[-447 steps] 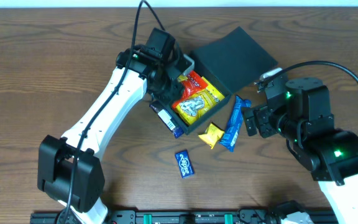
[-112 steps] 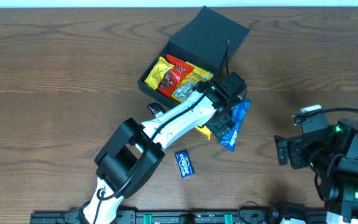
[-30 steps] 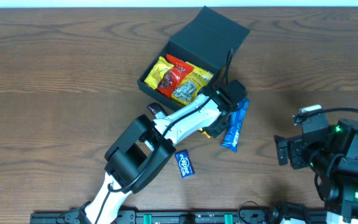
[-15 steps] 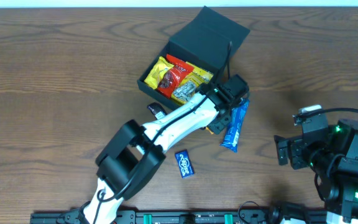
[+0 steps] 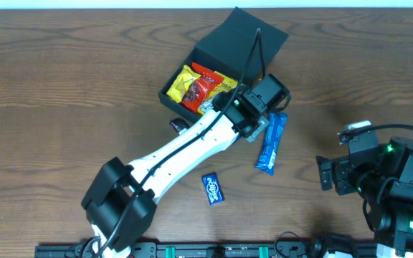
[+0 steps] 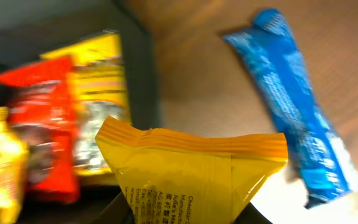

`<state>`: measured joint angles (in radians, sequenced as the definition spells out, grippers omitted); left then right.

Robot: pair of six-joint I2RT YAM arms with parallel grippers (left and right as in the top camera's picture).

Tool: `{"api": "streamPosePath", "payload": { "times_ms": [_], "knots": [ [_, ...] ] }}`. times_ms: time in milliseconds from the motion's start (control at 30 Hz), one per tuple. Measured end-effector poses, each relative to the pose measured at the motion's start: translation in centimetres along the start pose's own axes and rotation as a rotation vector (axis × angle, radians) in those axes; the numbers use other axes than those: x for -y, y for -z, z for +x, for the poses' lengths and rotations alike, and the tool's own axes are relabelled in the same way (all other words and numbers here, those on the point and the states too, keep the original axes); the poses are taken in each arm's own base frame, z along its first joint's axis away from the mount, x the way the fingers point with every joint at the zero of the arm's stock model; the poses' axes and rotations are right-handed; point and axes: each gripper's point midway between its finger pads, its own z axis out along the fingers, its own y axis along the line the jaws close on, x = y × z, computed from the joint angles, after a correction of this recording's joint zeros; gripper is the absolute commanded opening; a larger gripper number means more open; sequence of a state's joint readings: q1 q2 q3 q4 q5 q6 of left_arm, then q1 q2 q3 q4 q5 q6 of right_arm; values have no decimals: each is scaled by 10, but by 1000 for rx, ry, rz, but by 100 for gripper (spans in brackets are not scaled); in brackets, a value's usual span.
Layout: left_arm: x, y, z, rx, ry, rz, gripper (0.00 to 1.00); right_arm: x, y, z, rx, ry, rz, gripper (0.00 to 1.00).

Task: Pack container
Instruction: 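Carry the yellow packet over the box and release it inside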

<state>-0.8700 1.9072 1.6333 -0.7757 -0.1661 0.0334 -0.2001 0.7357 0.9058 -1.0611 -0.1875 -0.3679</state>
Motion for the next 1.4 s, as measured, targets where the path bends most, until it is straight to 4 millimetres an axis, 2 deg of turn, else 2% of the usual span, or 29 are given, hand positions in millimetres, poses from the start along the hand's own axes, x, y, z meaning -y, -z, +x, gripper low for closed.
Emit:
{"api": "streamPosePath", "payload": {
  "times_ms": [267, 367, 433, 567, 767, 900, 1067, 1200, 1400],
  "knots": [
    [-39, 0, 8, -34, -28, -76, 26, 0, 0, 0, 0, 0, 0, 99],
    [-68, -5, 15, -60, 11, -73, 26, 0, 0, 0, 0, 0, 0, 99],
    [-88, -9, 21, -74, 56, -53, 26, 0, 0, 0, 0, 0, 0, 99],
    [-106, -13, 32, -89, 131, 57, 26, 0, 0, 0, 0, 0, 0, 99],
    [-115, -11, 35, -57, 186, 229, 31, 0, 0, 0, 0, 0, 0, 99],
    [-126, -11, 35, -33, 203, 253, 32, 0, 0, 0, 0, 0, 0, 99],
    [-127, -14, 25, 9, 202, 259, 32, 0, 0, 0, 0, 0, 0, 99],
    [-125, -35, 30, -26, 207, 268, 31, 0, 0, 0, 0, 0, 0, 99],
    [-117, -83, 58, -153, 227, 277, 30, 0, 0, 0, 0, 0, 0, 99]
  ]
}}
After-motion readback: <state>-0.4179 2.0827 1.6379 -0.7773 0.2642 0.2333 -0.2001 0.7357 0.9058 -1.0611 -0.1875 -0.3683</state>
